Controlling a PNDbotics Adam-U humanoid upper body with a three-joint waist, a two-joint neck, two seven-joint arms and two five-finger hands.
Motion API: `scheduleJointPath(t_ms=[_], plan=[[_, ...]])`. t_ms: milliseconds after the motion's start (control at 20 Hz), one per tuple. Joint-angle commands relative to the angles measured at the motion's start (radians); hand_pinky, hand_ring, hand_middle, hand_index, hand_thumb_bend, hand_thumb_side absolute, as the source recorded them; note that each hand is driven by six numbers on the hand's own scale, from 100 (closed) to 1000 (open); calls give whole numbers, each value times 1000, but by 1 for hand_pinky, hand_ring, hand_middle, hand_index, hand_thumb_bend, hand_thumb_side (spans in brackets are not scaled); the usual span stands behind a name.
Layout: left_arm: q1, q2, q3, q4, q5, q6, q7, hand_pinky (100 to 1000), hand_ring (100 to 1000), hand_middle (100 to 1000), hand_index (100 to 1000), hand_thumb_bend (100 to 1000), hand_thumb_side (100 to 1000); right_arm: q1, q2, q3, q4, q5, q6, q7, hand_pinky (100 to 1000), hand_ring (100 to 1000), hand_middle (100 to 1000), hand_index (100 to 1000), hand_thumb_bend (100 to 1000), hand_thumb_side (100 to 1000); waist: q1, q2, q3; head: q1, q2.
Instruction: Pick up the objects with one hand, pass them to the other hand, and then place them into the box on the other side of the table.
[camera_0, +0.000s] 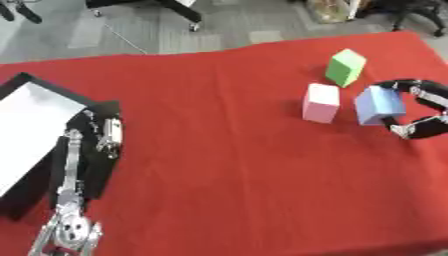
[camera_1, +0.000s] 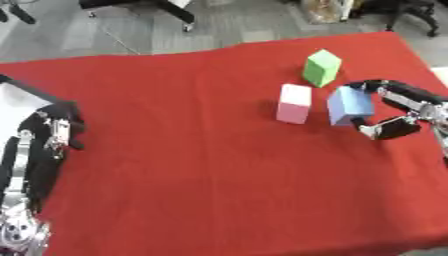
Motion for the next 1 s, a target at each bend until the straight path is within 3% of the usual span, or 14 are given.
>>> scheduleJointPath(t_ms=[50,300,550,750,1000], plan=[[-3,16,4,-14,-1,0,-3,452,593,655,751,100,824,-44,2,-10,-60,-36,-7,-23,976,828,369,307,100,100,-10,-3,-2,6,-1],[-17,44,-10,-26,13,-10,-20,454,599,661,754,100,813,-116,104,24,-123,-132,-8,-16,977,828,371,304,100,100,-4,-8,-2,15,-1],[-57,91,-32,-26,37,-39,-39,457,611,675,764,100,789,-206,222,86,-162,-154,-11,48,962,819,370,307,100,100,3,-12,-3,21,-1],[-89,140,-55,-26,55,-68,-60,462,630,696,782,100,762,-267,306,130,-165,-131,-27,90,943,811,369,312,100,100,8,-12,-3,25,-1],[-124,233,-88,-26,63,-125,-75,482,681,743,820,100,716,-310,399,161,-160,-23,-60,107,923,802,370,319,100,100,13,-12,-7,30,-1]])
